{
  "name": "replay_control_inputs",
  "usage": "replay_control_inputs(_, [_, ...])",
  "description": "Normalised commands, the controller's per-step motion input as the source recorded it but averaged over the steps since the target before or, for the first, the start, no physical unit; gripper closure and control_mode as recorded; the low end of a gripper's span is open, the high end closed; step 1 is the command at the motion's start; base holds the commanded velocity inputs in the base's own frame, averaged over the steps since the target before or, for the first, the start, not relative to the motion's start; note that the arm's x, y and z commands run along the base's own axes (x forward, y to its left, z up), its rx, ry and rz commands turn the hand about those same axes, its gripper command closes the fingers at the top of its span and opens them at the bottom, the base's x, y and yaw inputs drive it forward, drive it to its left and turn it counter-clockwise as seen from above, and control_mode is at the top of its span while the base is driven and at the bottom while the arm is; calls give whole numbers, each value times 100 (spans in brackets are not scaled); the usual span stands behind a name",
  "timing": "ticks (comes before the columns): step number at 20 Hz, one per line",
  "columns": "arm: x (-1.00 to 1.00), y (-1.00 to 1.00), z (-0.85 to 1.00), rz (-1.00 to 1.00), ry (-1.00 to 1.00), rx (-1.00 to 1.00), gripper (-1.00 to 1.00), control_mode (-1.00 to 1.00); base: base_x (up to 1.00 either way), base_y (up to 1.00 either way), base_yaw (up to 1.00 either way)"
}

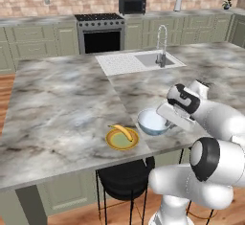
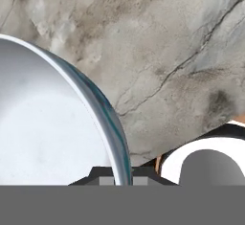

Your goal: Take the smaller bowl and place it next to the appetizer plate on the dining counter , and place the larger bowl next to the plate with cooked food.

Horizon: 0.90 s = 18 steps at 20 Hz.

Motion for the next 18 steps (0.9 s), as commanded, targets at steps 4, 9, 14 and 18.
replay_control_inputs(4, [29,0,-29,0,0,0,100,-100,0,0,0])
replay_control_inputs(9, [30,0,-31,0,0,0,100,-100,0,0,0])
replay_control_inputs(14, [30,0,-30,0,0,0,100,-100,0,0,0])
replay_control_inputs(18, [34,0,-30,0,0,0,100,-100,0,0,0])
